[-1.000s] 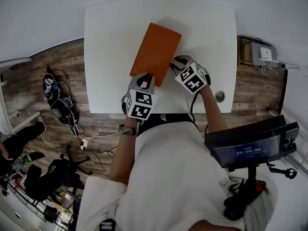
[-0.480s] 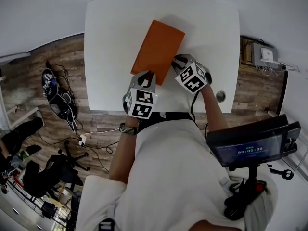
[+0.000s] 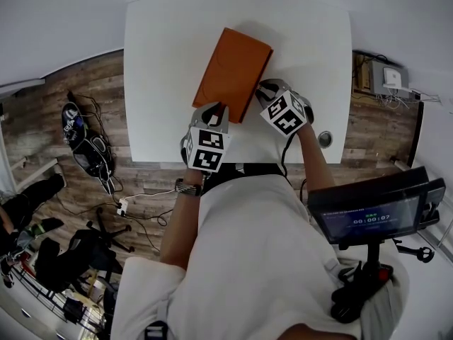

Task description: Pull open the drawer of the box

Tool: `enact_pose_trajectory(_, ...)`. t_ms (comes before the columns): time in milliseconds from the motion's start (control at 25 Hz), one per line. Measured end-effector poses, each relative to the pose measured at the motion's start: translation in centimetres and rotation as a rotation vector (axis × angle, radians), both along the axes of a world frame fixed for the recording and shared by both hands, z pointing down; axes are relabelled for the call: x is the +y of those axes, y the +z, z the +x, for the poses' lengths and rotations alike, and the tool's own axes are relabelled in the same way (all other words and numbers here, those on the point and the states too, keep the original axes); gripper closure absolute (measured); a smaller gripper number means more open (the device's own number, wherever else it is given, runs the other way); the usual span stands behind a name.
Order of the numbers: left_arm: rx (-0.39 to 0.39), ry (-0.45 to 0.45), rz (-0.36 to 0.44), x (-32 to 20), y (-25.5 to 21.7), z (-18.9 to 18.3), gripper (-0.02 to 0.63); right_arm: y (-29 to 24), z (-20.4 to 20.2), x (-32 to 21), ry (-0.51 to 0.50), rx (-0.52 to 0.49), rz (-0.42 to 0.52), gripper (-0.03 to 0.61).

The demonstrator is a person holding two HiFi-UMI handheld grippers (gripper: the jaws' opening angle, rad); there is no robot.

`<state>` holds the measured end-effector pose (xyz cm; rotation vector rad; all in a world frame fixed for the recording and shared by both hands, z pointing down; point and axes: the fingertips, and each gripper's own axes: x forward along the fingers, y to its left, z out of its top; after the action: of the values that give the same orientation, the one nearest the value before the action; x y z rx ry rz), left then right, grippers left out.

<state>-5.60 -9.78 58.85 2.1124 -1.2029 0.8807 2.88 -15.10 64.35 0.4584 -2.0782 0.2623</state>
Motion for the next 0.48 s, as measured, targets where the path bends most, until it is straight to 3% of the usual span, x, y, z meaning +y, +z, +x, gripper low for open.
enact_pose_trajectory(480,0.000,0.007,-0.004,-0.7,0.5,-0.1,0.566,0.6,2.9,0.3,0.075,0.030,-0.021,0.509)
